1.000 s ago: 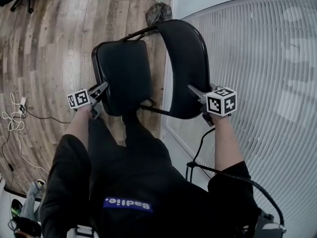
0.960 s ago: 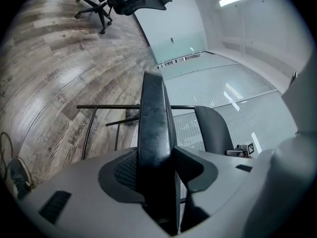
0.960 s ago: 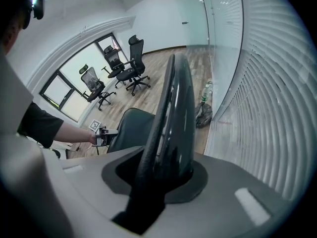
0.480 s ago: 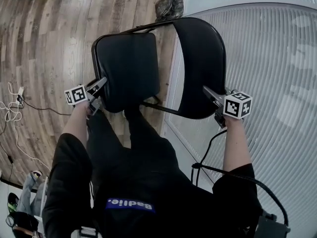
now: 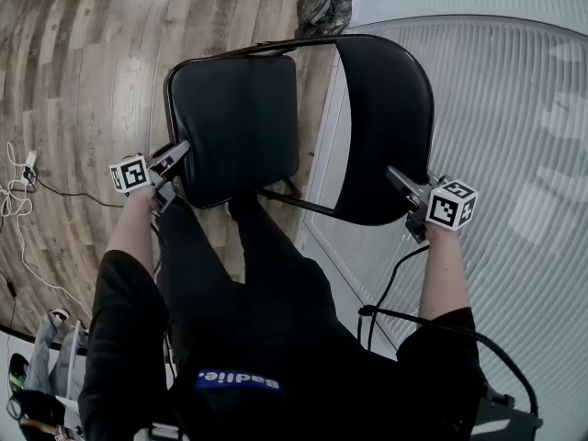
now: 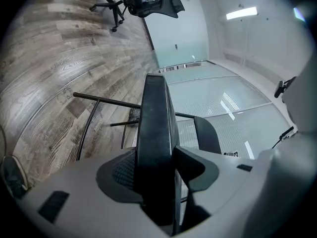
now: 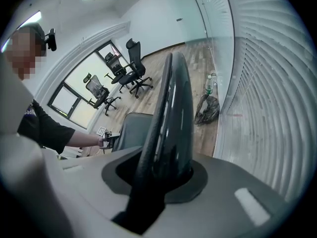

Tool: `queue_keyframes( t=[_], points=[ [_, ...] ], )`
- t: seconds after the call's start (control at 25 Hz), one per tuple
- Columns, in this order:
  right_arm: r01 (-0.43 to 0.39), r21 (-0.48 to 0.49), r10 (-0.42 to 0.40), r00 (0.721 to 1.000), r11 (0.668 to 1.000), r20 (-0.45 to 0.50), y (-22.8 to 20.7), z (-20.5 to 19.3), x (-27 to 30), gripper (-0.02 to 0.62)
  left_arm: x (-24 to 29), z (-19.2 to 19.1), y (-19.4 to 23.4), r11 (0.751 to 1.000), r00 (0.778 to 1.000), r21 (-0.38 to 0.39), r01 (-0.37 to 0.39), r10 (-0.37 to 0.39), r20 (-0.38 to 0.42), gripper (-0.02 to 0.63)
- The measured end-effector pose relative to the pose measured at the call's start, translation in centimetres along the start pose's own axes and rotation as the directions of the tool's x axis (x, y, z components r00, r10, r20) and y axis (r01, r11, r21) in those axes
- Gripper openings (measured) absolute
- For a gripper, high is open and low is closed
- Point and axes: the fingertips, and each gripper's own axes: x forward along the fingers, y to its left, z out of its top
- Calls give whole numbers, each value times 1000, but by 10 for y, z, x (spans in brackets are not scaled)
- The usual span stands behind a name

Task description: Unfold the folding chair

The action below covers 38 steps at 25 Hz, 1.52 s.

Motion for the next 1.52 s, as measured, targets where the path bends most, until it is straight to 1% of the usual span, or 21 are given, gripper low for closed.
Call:
queue_keyframes(
  t=[0.2,0.36,0.48,0.68,0.84,1.04,1.24,1.44,1.52],
  points=[
    [-24,8,23,1000,1000,8,-5,-8,13,100,-6,0,24,1000,1000,-20,21,-21,10,203],
    [-40,7,39,999,999,12,-5,-9,26,100,-16,5,52,1000,999,-22,-2,3,32,207],
    [-52,13,52,998,999,19,-6,-15,37,100,-20,4,70,999,999,-44,2,0,46,210],
    [-59,14,59,998,998,22,6,-15,47,100,-34,8,85,998,997,-62,21,-16,78,216],
    [-71,8,71,997,997,38,5,-17,58,98,-32,10,101,998,995,-56,34,-28,91,218],
    [-68,-5,68,996,998,53,26,-13,60,97,-43,15,107,996,993,-61,60,-54,108,221],
    [-68,-17,69,995,998,76,35,-13,70,94,-44,17,123,996,991,-59,67,-60,124,222],
    [-38,-31,40,996,999,74,64,-12,79,94,-58,18,139,995,989,-73,67,-57,138,227],
    [-28,-35,31,997,999,72,70,-11,83,94,-60,20,145,995,988,-65,69,-59,143,229]
  ],
)
